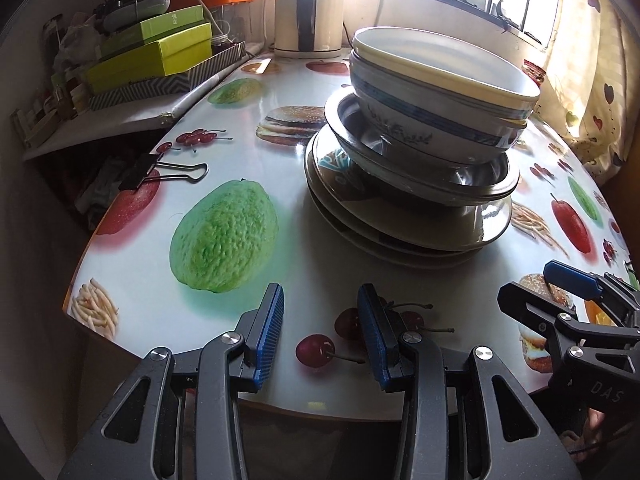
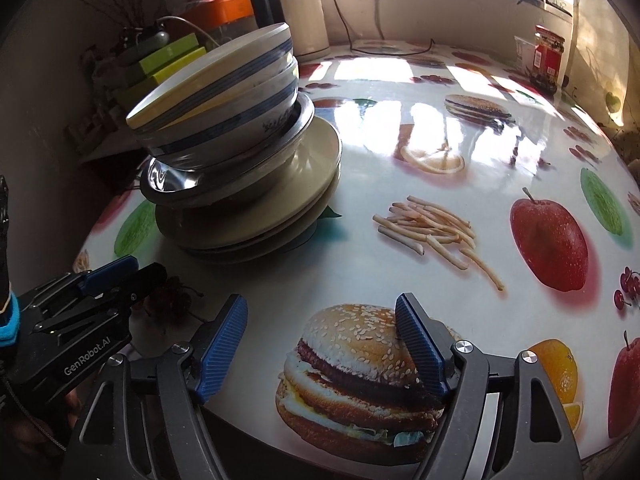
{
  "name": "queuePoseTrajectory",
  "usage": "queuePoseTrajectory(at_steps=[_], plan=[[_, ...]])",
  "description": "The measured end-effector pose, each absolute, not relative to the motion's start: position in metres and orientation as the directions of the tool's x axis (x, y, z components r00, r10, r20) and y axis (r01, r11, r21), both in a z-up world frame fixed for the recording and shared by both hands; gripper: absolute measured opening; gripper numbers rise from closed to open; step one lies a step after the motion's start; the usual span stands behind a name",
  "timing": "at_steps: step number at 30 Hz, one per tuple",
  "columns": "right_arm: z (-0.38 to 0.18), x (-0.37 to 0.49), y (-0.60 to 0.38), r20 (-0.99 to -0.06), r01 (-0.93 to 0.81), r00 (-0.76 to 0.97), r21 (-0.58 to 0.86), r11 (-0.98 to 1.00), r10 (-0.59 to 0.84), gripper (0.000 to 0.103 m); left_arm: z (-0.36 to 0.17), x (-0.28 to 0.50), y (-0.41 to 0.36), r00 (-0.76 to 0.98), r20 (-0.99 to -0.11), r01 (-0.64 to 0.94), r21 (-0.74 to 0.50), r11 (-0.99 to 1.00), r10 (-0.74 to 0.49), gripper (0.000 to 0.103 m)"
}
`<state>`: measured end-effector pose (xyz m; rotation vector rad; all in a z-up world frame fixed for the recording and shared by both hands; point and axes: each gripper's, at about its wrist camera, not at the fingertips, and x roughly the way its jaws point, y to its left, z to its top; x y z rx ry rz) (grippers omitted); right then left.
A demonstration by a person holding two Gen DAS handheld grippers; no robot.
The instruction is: Organize plates and bowls
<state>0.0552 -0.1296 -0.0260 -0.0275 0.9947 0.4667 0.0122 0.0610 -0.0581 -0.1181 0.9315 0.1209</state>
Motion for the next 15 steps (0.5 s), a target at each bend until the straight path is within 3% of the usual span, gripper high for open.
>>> queuePoseTrajectory(at_steps=[5, 9, 15], plan=[[-0.0257, 0.0547, -0.1303, -0.812, -0.387, 0.459, 0.182, 0.904, 0.36, 0.079, -0.059, 0.0142, 0.06, 0.591, -0.805, -0.154, -0.039, 0.987, 0.06, 0.04], [-0.0257, 0.0548, -0.1317, -0.81, -0.385, 0.46, 0.187, 0.904, 0.363, 0.084, -0.0598, 0.0155, 0.0563, 0.594, -0.803, -0.143, -0.043, 0.989, 0.051, 0.051], [-0.0261, 0.0541, -0.1342, -0.805, -0.373, 0.47, 0.191, 0.908, 0.362, 0.086, -0.0604, 0.0168, 0.0514, 0.588, -0.806, -0.145, -0.018, 0.989, 0.071, 0.056]])
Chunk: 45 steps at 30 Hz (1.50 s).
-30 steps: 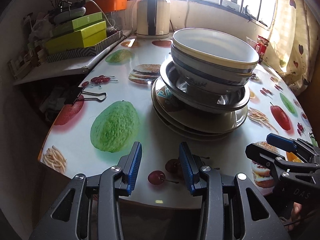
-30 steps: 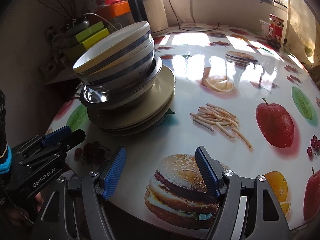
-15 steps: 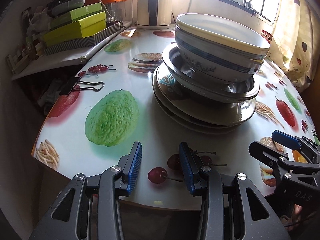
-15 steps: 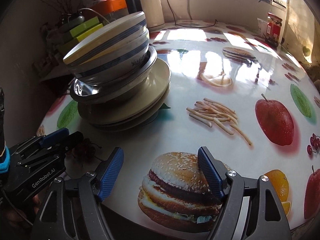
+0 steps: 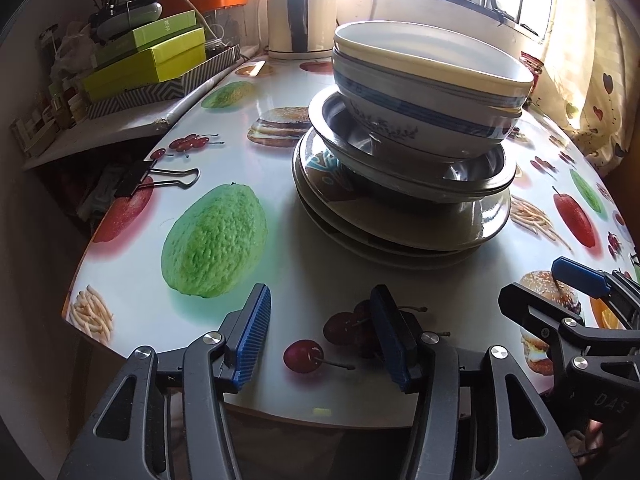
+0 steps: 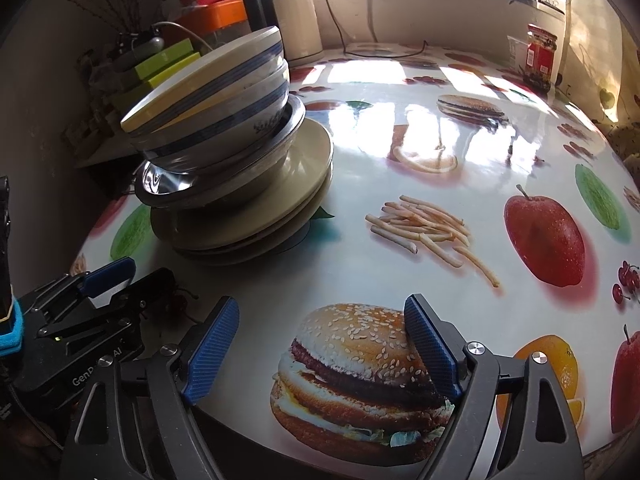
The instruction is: Organize plates and bowls
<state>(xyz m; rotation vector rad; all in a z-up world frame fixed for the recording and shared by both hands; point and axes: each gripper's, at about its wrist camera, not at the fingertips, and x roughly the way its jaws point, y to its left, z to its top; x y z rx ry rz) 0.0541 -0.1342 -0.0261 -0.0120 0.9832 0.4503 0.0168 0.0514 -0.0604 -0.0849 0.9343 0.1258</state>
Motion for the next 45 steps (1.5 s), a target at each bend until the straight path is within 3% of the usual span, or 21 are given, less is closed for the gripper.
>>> queuePoseTrajectory(at_steps=[7, 45], plan=[[-0.0269, 0.0538, -0.134, -0.811, -0.351, 0.484, 0.164, 0.922, 0.329, 0.09, -0.0605, 0.0164, 0.0516, 0.584, -0.808, -0.154, -0.018, 0.988, 0.077, 0.06], [-0.0273, 0.0519, -0.1341, -0.811, -0.341, 0.491, 0.155, 0.927, 0.317, 0.091, -0.0614, 0.017, 0.0509, 0.584, -0.808, -0.16, -0.015, 0.987, 0.083, 0.066]])
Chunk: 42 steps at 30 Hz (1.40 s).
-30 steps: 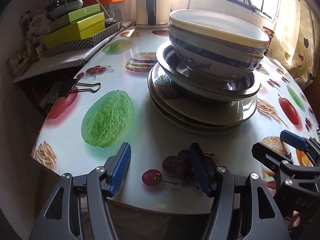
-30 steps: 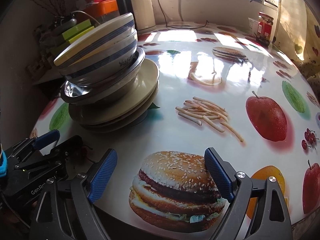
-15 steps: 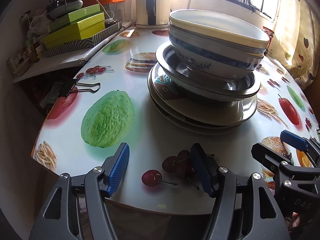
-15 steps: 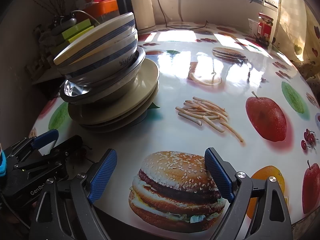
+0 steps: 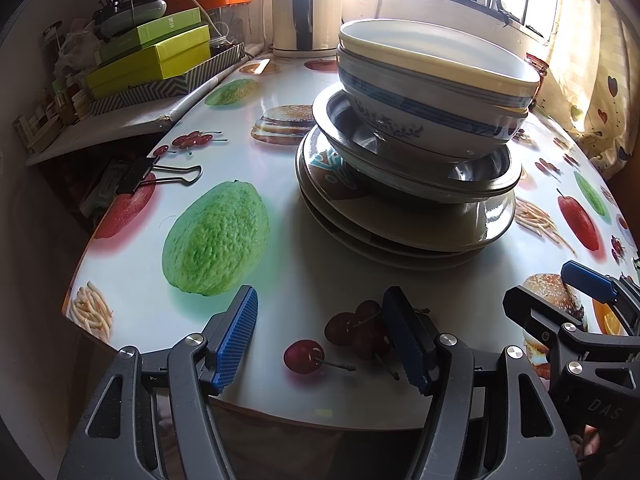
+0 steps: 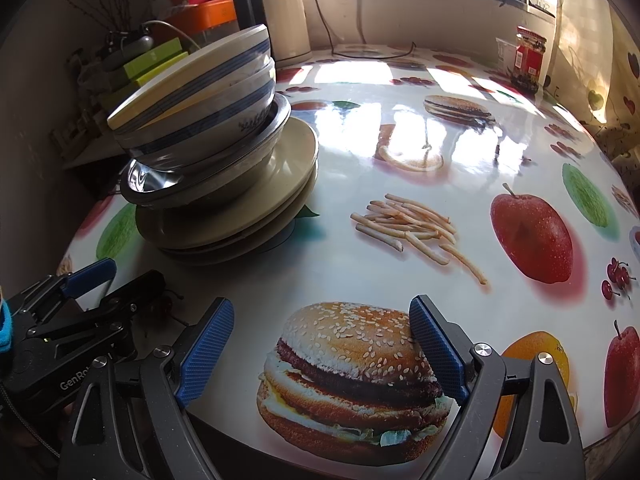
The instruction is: Organize plates and bowls
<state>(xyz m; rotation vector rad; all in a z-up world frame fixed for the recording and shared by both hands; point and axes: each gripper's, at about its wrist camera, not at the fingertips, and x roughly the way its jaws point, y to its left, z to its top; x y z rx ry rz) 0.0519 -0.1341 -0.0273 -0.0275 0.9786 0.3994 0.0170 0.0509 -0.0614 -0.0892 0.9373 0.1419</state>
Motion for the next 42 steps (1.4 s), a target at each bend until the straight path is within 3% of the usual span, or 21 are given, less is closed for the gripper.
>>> queuePoseTrajectory(at_steps=[42], plan=[[-0.0273, 0.0514, -0.1334, -0.812, -0.341, 0.495, 0.147, 0.929, 0.31, 0.092, -0.0615, 0.0174, 0.0513, 0.586, -0.806, -0.16, -0.014, 0.987, 0.083, 0.071]])
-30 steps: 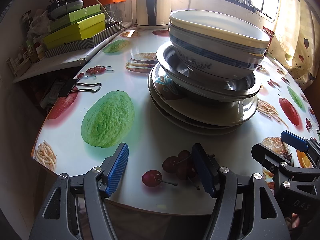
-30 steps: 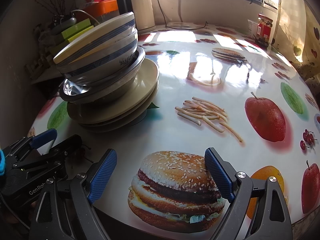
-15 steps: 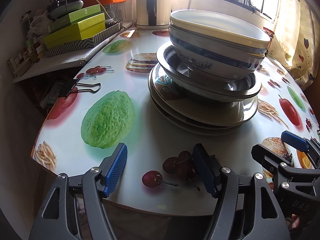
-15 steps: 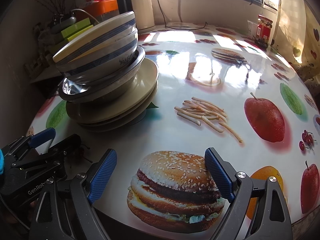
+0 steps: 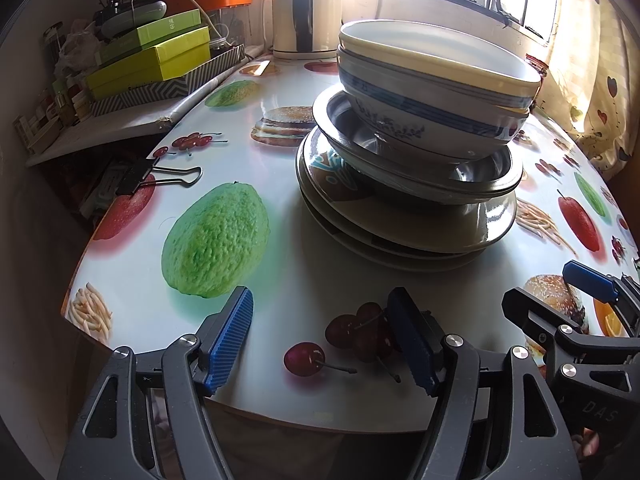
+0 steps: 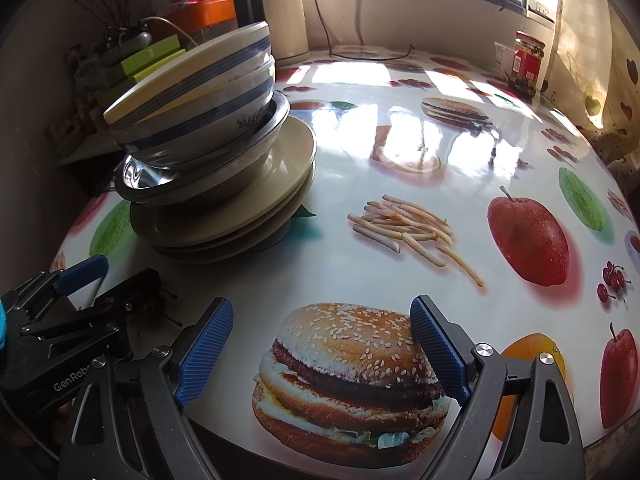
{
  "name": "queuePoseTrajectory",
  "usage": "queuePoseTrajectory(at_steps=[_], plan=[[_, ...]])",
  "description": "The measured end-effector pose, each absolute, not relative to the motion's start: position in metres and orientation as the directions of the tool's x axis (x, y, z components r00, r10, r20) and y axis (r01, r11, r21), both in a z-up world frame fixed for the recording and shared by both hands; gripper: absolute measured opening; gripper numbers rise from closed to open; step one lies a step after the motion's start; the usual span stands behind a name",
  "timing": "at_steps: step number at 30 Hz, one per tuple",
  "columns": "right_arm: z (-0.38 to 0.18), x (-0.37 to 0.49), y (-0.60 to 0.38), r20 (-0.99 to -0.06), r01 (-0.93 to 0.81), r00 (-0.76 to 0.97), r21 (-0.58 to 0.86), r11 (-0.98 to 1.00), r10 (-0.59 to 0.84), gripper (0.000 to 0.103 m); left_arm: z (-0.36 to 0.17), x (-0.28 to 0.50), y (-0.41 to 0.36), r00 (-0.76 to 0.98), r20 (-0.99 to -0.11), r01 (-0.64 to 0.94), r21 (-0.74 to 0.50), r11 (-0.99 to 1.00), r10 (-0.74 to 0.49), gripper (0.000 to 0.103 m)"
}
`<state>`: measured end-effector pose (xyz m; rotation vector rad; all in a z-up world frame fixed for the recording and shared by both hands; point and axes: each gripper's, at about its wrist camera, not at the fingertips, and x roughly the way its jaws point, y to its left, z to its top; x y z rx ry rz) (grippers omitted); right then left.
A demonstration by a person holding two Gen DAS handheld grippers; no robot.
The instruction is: Organize plates and bowls
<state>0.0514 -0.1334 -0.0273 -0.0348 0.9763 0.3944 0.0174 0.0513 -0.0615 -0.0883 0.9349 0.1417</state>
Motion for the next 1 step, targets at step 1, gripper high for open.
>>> queuePoseTrajectory(at_steps=[1], plan=[[-0.0273, 0.0512, -0.133, -0.812, -0.34, 0.495, 0.146, 0.929, 0.309, 0.092, -0.0615, 0.0173, 0.0513, 0.586, -0.806, -0.16, -0.014, 0.987, 0.083, 0.071]])
